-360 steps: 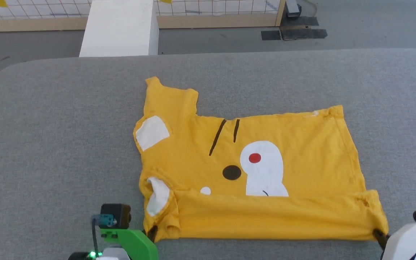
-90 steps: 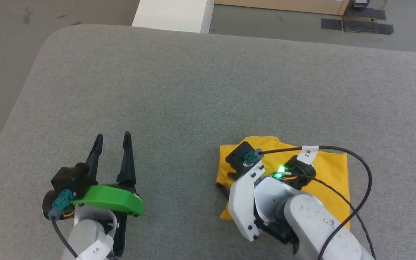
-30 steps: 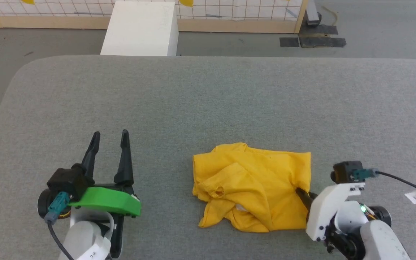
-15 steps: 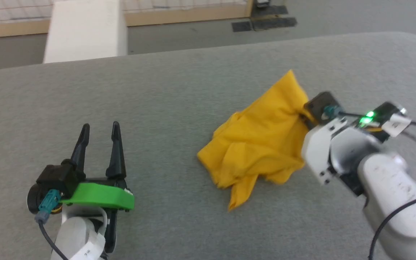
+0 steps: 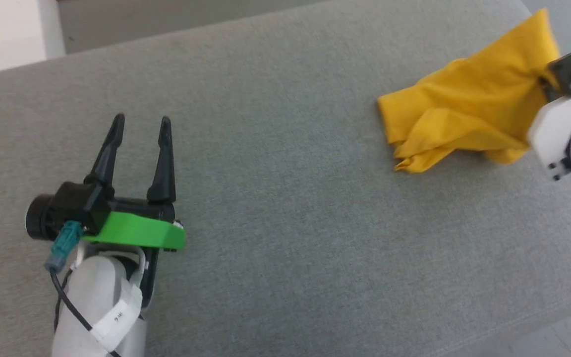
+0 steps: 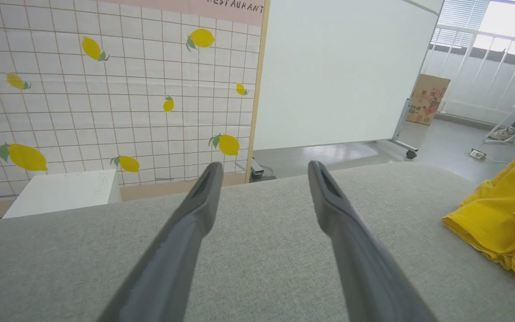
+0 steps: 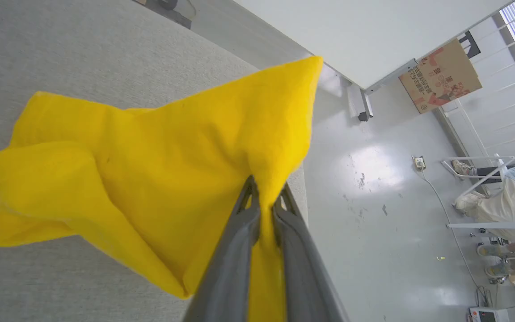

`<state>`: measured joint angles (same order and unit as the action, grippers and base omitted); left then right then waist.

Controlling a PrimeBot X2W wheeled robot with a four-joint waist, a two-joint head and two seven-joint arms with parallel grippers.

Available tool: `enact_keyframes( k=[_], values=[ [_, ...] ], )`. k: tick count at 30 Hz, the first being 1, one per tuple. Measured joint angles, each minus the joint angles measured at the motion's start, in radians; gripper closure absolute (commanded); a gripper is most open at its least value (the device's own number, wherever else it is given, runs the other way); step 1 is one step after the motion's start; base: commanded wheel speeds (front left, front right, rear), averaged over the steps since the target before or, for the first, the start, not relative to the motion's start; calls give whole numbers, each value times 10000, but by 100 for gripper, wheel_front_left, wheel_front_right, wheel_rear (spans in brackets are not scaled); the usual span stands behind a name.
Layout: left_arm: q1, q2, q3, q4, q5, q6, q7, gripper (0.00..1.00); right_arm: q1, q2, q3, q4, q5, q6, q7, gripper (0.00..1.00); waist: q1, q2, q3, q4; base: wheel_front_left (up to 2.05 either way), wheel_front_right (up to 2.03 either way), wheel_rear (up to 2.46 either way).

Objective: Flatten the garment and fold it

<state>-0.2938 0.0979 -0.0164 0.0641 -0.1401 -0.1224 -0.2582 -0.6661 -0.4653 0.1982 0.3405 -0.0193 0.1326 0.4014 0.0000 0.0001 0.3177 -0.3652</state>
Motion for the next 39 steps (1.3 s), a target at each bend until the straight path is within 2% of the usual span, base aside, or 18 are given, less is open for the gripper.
enact_keyframes(
  k=[10, 18, 19, 21, 31, 39],
  values=[
    [-712, 640, -330, -299, 67, -2, 196, 0, -896, 86, -2562, 1948, -1365, 2, -1191, 100, 1, 0, 1573, -387, 0, 0, 0],
    [-793, 803, -345, -449, 65, 0, 288, 0, -1366, 339, -4535, 2750, -2688, 0, -1783, 100, 0, 0, 2284, -19, 0, 0, 0],
    [-793, 813, -351, -451, 65, 0, 286, 0, -1383, 393, -4725, 2803, -2805, 0, -1793, 93, 1, 0, 2302, 51, 0, 0, 0],
    [-792, 813, -351, -433, 61, 4, 278, 0, -1398, 525, -5087, 2913, -3043, 0, -1896, 0, 0, 0, 2312, 206, 0, 0, 0],
    [-630, 380, -453, 326, -219, 36, 82, 0, -1144, 909, -6080, 2675, -3250, 0, -3241, 0, 0, 0, 1449, 618, 0, 0, 0],
    [153, -52, -362, 792, -506, 92, 42, 0, 287, 1095, -5333, 1684, -1737, 0, -4163, 0, -1, 0, 162, 1011, 0, 0, 0]
  ],
)
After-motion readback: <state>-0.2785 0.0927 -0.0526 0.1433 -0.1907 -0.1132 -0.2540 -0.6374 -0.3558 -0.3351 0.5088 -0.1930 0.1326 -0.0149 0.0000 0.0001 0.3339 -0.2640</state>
